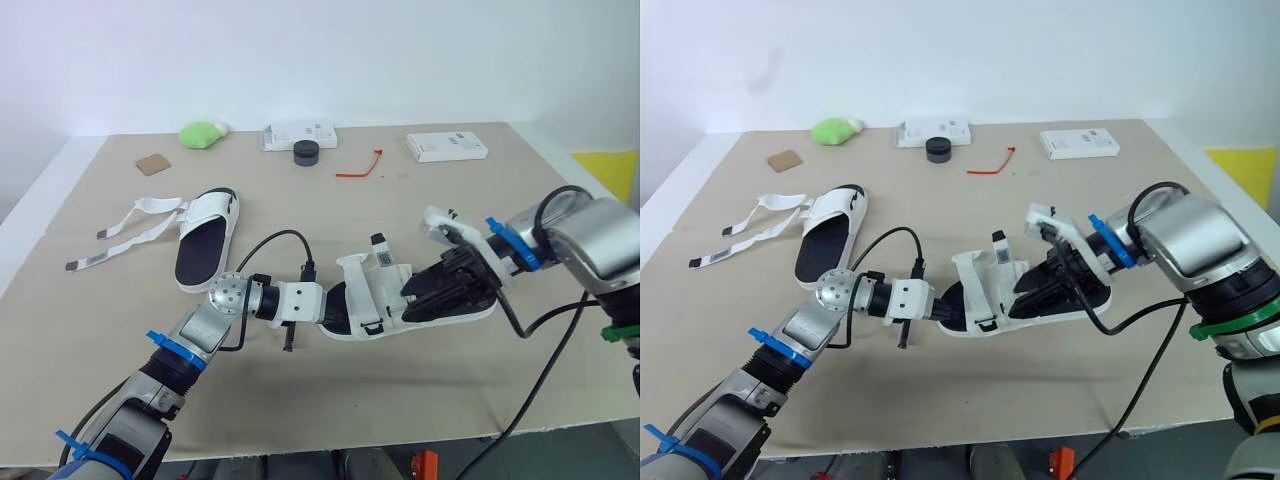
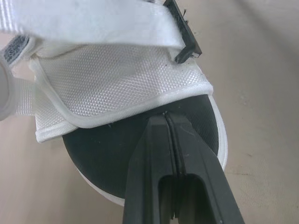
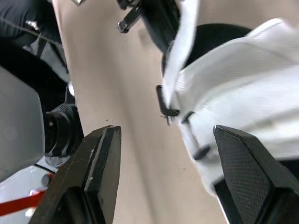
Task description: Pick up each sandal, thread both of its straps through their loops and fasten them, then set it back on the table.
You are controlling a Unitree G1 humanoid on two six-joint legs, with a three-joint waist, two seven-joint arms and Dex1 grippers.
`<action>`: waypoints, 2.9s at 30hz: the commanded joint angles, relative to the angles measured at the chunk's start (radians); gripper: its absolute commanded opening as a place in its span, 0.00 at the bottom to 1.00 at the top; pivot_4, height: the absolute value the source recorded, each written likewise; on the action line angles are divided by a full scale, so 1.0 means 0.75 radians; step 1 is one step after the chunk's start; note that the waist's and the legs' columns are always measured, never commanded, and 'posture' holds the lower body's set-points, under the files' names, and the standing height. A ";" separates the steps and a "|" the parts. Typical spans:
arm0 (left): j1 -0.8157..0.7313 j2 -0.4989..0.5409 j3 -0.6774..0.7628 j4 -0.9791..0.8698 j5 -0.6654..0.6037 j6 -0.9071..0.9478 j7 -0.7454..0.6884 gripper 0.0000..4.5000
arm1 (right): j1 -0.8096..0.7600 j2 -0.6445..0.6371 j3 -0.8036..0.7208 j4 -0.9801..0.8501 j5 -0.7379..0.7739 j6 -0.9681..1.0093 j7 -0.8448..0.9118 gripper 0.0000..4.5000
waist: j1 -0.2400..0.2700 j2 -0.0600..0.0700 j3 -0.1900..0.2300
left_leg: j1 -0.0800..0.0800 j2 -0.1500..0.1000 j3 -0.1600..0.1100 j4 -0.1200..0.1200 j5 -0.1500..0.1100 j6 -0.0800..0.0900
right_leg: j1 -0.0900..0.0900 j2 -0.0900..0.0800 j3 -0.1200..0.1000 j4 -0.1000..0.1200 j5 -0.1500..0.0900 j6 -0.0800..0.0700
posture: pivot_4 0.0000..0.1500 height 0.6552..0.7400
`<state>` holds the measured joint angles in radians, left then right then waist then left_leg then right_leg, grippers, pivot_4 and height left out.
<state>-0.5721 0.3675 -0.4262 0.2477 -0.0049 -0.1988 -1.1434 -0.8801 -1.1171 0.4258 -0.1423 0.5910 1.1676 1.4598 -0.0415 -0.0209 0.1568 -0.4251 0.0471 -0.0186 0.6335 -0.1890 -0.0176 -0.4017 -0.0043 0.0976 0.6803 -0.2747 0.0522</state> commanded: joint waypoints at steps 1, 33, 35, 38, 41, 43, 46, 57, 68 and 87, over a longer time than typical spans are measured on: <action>0.040 0.024 -0.043 0.051 0.051 0.035 -0.018 0.00 | 0.129 -0.076 -0.186 -0.187 0.135 0.089 -0.030 0.76 | -0.001 0.000 0.000 | 0.000 0.000 0.000 0.000 0.000 0.000 | 0.000 0.000 0.000 0.000 0.000 0.001 | 1.00 1.00; 0.010 0.050 -0.080 0.079 0.126 -0.078 -0.026 0.00 | 0.479 0.320 -0.495 -0.408 0.294 0.250 -0.782 0.76 | -0.009 -0.003 0.000 | 0.002 0.001 0.002 0.001 0.000 -0.004 | 0.001 0.002 0.005 -0.001 0.002 0.001 | 1.00 1.00; 0.012 0.048 -0.079 0.078 0.123 -0.074 -0.025 0.00 | 0.477 0.340 -0.493 -0.398 0.292 0.262 -0.804 0.76 | -0.010 -0.003 0.000 | 0.003 0.001 0.001 0.001 0.000 -0.004 | 0.001 0.002 0.006 -0.001 0.003 0.000 | 1.00 1.00; 0.011 0.045 -0.077 0.076 0.122 -0.070 -0.024 0.00 | 0.475 0.367 -0.487 -0.391 0.287 0.274 -0.833 0.76 | -0.011 -0.005 -0.001 | 0.006 0.001 0.000 0.001 0.000 -0.003 | 0.001 0.004 0.008 -0.001 0.004 -0.002 | 1.00 1.00; 0.013 0.040 -0.075 0.074 0.119 -0.066 -0.022 0.00 | 0.476 0.378 -0.474 -0.382 0.278 0.294 -0.858 0.76 | -0.011 -0.006 -0.001 | 0.009 0.001 -0.001 0.001 0.000 -0.003 | 0.002 0.007 0.010 -0.001 0.006 -0.003 | 1.00 1.00; 0.012 0.036 -0.072 0.075 0.115 -0.062 -0.018 0.00 | 0.486 0.361 -0.446 -0.375 0.255 0.301 -0.870 0.76 | -0.011 -0.006 -0.001 | 0.011 0.001 -0.001 0.001 0.000 -0.003 | 0.002 0.008 0.013 -0.001 0.007 -0.002 | 1.00 1.00; 0.013 0.034 -0.071 0.074 0.113 -0.058 -0.016 0.00 | 0.503 0.334 -0.439 -0.375 0.250 0.301 -0.866 0.76 | -0.011 -0.007 -0.002 | 0.012 0.001 0.000 0.000 0.000 -0.003 | 0.002 0.008 0.014 -0.001 0.007 -0.002 | 1.00 1.00; 0.010 0.028 -0.069 0.077 0.113 -0.054 -0.018 0.00 | 0.477 0.420 -0.456 -0.331 0.251 0.330 -0.925 0.76 | -0.012 -0.012 -0.005 | 0.012 0.001 0.001 0.000 0.000 -0.003 | 0.002 0.007 0.016 -0.004 0.008 -0.001 | 1.00 1.00; 0.010 0.030 -0.064 0.079 0.116 -0.053 -0.017 0.00 | 0.493 0.557 -0.460 -0.288 0.220 0.413 -1.065 0.29 | -0.022 -0.014 -0.006 | 0.026 0.002 -0.001 -0.021 0.000 -0.003 | 0.002 0.007 0.017 -0.021 0.013 -0.006 | 1.00 1.00; 0.017 0.020 -0.060 0.086 0.118 -0.055 -0.019 0.00 | 0.564 0.478 -0.578 -0.484 0.435 0.454 -0.885 0.02 | -0.028 -0.015 -0.008 | 0.018 -0.001 0.003 -0.020 0.000 -0.003 | 0.000 0.003 0.017 -0.022 0.018 -0.004 | 1.00 1.00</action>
<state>-0.5834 0.3796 -0.4186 0.2735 0.0384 -0.2643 -1.1504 -0.4559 -0.7561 -0.0031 -0.4501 0.8599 1.5226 0.7559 -0.0628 -0.0323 0.1507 -0.4129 0.0460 -0.0168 0.6180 -0.1893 -0.0205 -0.4026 -0.0015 0.1108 0.6636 -0.2622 0.0495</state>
